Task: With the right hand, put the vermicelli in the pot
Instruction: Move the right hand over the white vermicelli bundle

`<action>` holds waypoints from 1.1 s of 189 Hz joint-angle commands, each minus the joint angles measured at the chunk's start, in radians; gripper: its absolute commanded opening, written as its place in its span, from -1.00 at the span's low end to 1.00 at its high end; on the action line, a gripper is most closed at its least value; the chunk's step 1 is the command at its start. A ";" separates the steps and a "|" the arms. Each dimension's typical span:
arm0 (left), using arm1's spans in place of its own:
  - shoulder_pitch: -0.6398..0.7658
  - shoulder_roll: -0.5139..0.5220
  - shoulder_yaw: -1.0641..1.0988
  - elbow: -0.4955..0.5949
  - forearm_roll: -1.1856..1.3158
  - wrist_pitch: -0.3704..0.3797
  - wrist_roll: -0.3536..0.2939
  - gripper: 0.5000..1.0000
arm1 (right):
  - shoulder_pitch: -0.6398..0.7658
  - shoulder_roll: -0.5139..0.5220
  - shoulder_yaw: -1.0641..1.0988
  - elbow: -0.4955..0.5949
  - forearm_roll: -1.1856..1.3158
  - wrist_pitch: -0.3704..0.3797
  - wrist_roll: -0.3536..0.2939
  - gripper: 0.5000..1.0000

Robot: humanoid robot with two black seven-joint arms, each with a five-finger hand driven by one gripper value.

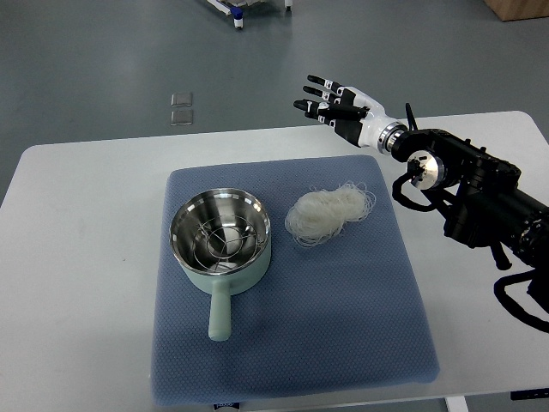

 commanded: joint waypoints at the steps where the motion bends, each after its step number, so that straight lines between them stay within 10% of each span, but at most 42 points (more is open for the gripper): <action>1: 0.003 0.000 0.000 -0.002 0.001 0.000 0.000 1.00 | -0.001 0.000 -0.001 0.000 -0.001 0.001 0.002 0.72; 81: 0.017 0.000 -0.003 -0.003 0.001 0.000 0.000 1.00 | 0.014 -0.043 -0.050 0.001 -0.113 0.108 0.008 0.71; 208: 0.017 0.000 -0.003 -0.003 0.001 0.000 0.000 1.00 | 0.146 -0.207 -0.116 0.196 -1.009 0.296 0.135 0.71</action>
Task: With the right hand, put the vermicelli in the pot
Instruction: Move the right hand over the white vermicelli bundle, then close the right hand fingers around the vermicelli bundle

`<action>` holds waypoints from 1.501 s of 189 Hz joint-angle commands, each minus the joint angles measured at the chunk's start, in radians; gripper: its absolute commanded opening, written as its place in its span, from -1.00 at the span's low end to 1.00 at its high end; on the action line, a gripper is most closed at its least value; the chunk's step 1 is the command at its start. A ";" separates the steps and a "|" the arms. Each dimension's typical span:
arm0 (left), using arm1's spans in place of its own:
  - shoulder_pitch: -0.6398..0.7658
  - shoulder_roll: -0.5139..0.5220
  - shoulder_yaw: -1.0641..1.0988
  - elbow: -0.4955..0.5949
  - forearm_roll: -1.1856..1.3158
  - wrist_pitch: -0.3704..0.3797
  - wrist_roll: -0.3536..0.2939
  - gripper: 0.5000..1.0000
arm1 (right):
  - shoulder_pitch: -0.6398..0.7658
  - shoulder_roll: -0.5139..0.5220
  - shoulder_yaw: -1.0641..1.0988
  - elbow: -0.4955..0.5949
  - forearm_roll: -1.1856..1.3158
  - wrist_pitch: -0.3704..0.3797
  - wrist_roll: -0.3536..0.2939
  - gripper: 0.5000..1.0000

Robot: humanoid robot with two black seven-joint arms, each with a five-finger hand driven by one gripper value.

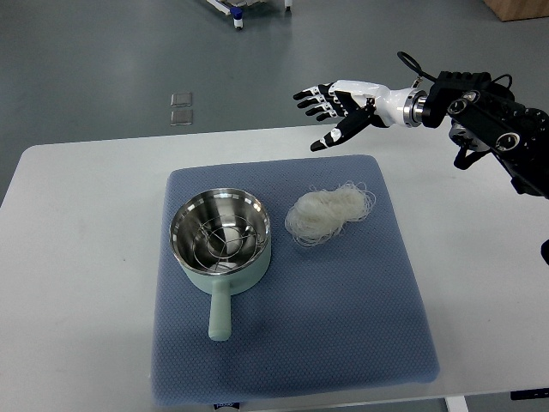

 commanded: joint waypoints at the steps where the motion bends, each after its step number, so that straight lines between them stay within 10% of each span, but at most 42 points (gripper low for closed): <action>1: 0.000 0.000 0.001 -0.001 0.000 0.000 0.000 1.00 | 0.018 -0.020 -0.046 0.055 -0.122 0.024 0.033 0.71; 229: 0.000 0.000 -0.001 0.001 0.000 0.000 0.000 1.00 | 0.017 -0.019 -0.410 0.174 -0.357 -0.209 0.076 0.71; 284: 0.000 0.000 0.001 -0.001 0.000 0.000 0.000 1.00 | 0.003 0.001 -0.436 0.174 -0.360 -0.243 0.076 0.42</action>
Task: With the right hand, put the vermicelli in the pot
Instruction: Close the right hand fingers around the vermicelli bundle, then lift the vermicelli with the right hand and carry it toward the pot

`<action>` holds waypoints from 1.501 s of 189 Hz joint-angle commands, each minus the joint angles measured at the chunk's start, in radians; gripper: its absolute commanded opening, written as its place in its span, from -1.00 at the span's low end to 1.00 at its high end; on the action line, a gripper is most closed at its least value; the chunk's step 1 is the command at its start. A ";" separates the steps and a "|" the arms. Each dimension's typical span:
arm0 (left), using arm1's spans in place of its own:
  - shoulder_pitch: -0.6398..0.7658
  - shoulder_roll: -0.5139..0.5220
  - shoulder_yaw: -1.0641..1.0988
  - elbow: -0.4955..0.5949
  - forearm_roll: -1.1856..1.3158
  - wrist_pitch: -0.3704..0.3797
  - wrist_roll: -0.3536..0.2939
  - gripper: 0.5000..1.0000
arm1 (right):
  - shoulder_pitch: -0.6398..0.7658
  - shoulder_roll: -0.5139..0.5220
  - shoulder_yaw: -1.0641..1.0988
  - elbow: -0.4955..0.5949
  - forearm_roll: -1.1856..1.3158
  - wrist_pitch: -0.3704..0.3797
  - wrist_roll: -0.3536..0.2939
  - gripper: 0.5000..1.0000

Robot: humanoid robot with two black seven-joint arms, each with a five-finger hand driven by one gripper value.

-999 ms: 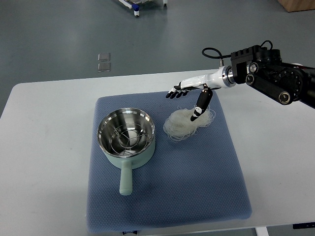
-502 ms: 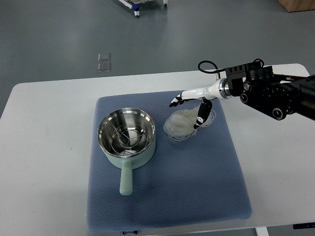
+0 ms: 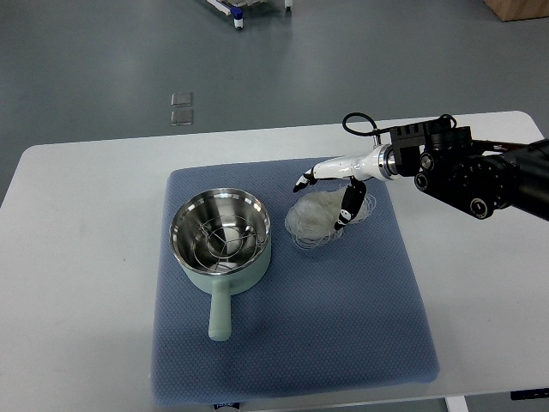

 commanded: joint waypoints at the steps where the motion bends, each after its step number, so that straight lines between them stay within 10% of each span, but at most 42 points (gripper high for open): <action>1: 0.000 0.000 -0.001 0.000 0.000 0.000 0.000 1.00 | -0.001 0.010 -0.013 0.000 -0.001 -0.011 0.000 0.40; 64: 0.000 0.000 -0.001 0.000 0.000 0.000 0.000 1.00 | -0.007 0.011 -0.054 0.000 -0.033 -0.063 0.006 0.00; 122: 0.000 0.000 -0.001 0.000 0.000 0.000 0.000 1.00 | 0.003 0.008 -0.076 -0.002 -0.049 -0.090 0.041 -1.00; 196: 0.000 0.000 0.000 0.000 0.000 0.000 0.000 1.00 | 0.080 -0.007 -0.081 -0.002 -0.050 -0.103 0.077 -1.00; 284: 0.000 0.000 0.000 0.001 0.000 0.000 0.000 1.00 | 0.402 0.025 -0.051 0.115 0.020 0.141 0.159 -1.00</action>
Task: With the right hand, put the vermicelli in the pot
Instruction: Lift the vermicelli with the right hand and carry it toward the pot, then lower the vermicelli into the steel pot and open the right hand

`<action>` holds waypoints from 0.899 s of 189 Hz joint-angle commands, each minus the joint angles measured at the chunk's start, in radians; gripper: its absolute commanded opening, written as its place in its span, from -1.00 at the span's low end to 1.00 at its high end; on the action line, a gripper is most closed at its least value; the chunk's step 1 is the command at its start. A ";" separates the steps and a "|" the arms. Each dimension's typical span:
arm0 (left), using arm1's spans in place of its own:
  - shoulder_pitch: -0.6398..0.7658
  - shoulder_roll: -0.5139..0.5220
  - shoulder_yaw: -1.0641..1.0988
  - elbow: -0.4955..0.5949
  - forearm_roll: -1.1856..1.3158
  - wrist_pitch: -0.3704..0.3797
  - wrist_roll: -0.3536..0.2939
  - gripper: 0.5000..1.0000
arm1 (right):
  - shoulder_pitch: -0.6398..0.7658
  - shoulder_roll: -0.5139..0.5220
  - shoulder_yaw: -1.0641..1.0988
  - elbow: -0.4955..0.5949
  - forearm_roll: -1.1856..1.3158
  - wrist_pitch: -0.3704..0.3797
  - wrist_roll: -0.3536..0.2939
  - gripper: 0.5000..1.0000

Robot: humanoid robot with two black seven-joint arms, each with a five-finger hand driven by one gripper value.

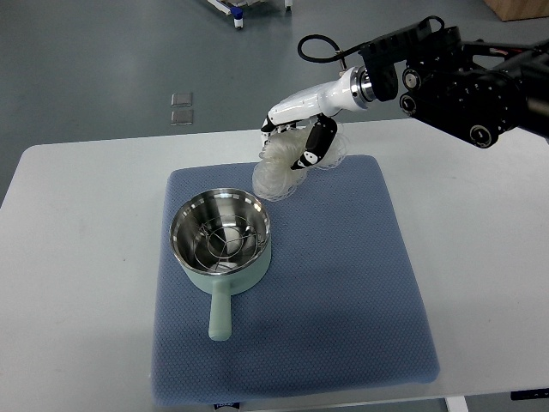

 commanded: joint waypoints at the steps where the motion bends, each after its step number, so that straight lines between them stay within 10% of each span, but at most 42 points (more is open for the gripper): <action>1: 0.000 0.000 0.000 0.000 0.000 0.000 0.000 1.00 | 0.062 0.036 0.010 0.011 0.046 0.032 0.001 -1.00; 88: 0.000 0.000 -0.001 0.000 0.000 0.000 0.000 1.00 | 0.085 0.237 0.021 -0.039 0.106 0.026 -0.022 -0.98; 138: 0.000 0.000 -0.001 0.000 0.000 0.000 0.000 1.00 | -0.019 0.237 0.020 -0.047 0.104 0.007 -0.071 -0.68; 170: 0.000 0.000 0.000 0.000 0.000 0.000 0.000 1.00 | -0.045 0.237 0.024 -0.047 0.106 -0.001 -0.071 -0.16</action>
